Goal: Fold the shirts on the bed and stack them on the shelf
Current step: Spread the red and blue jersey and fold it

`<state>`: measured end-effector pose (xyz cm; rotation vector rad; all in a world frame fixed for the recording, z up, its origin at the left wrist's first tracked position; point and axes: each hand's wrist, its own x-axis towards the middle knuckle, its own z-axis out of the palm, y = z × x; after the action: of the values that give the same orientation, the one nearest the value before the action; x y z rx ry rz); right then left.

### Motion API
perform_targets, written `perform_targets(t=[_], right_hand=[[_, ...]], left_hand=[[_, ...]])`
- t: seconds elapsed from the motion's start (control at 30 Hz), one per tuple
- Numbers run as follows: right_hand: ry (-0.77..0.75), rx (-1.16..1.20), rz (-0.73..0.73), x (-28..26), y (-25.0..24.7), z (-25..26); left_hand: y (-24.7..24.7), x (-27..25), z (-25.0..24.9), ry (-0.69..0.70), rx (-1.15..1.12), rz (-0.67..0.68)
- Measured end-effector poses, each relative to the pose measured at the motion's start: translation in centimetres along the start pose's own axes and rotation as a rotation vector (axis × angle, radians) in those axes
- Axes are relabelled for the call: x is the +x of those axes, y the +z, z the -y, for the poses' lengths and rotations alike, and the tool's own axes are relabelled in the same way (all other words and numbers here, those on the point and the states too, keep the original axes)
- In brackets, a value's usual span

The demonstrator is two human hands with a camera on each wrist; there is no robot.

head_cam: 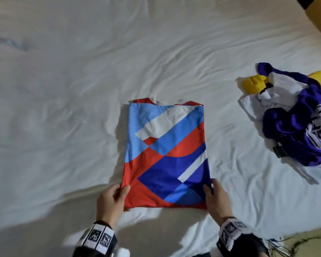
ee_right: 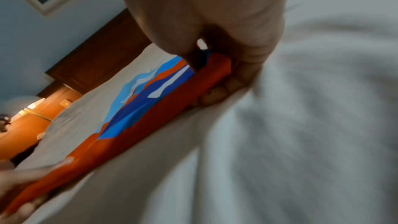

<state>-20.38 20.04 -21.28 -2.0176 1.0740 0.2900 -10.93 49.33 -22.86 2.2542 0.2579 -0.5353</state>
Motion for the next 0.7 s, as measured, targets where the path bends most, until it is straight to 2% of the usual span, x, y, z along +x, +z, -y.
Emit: perform_targets(t=[0.07,0.13,0.2,0.27,0.33,0.4,0.53,0.57,0.6,0.63,0.67,0.7], right_hand=[[-0.158,-0.115,-0.112,-1.3,-0.1,-0.2],[-0.381,-0.258,-0.169,-1.5,0.9,1.1],[-0.499,-0.335,-0.057,-0.4,2.6,4.2],[-0.578,-0.428,0.07,1.8,5.0,6.9],[-0.592,-0.541,0.135,4.6,6.7,8.3],[-0.502,-0.593,0.123,7.4,6.7,7.9],[-0.091,-0.477,0.017,11.3,2.5,5.5],[-0.027,-0.46,-0.022,11.8,1.5,5.4],[-0.025,-0.457,-0.07,11.9,1.1,5.6],[-0.103,-0.463,-0.108,11.8,1.0,6.3],[-0.24,-0.473,-0.105,11.3,1.5,7.3],[-0.402,-0.483,-0.037,10.9,2.2,8.4]], left_hand=[[0.3,0.0,-0.7,0.047,0.026,-0.15],[0.7,1.4,-2.7,0.199,0.134,-0.274],[2.2,3.7,-5.2,0.411,0.276,-0.197],[4.9,6.2,-7.2,0.603,0.445,-0.033],[7.6,8.7,-8.3,0.752,0.645,0.049],[8.2,11.1,-8.3,0.714,0.741,0.031],[4.9,15.0,-5.9,0.471,0.793,-0.108],[3.9,15.3,-6.0,0.438,0.792,-0.143],[3.3,15.4,-6.5,0.429,0.789,-0.17],[3.3,15.2,-7.3,0.459,0.786,-0.19],[3.8,14.8,-8.5,0.532,0.789,-0.193],[4.8,14.1,-9.7,0.617,0.791,-0.155]])
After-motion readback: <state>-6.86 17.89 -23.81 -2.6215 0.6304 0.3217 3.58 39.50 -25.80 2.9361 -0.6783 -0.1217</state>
